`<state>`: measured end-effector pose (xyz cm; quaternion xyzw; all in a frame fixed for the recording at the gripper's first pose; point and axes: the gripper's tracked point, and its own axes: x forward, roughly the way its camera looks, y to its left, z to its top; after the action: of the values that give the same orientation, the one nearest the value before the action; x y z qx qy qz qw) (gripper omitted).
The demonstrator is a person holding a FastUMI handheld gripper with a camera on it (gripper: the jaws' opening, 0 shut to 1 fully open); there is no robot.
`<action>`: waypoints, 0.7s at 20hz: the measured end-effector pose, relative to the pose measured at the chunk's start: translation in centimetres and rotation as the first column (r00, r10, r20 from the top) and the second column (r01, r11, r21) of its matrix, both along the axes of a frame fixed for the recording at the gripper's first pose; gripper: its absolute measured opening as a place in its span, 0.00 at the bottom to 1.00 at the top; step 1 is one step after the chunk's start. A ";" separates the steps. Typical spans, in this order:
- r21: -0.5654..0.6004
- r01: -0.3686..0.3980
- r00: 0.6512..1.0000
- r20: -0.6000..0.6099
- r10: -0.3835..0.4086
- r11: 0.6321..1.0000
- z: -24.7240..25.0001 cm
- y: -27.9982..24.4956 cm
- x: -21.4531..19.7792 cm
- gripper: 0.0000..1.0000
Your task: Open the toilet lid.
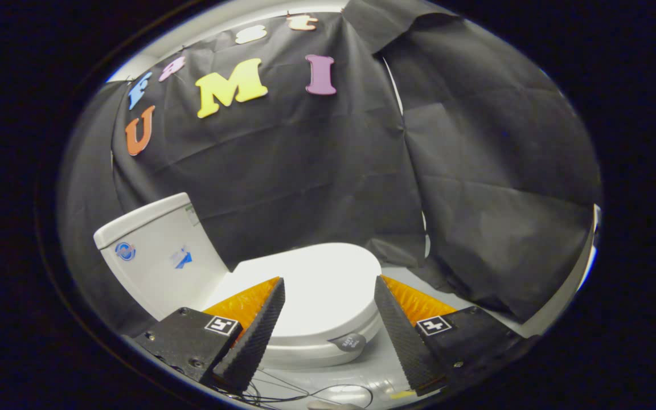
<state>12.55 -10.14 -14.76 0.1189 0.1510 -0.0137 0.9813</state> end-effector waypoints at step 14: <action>0.477 0.053 0.947 -0.303 0.108 0.877 -13.2 -1.5 1.1 0.96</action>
<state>13.62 -11.62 -28.00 0.3518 0.3084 0.0192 0.8836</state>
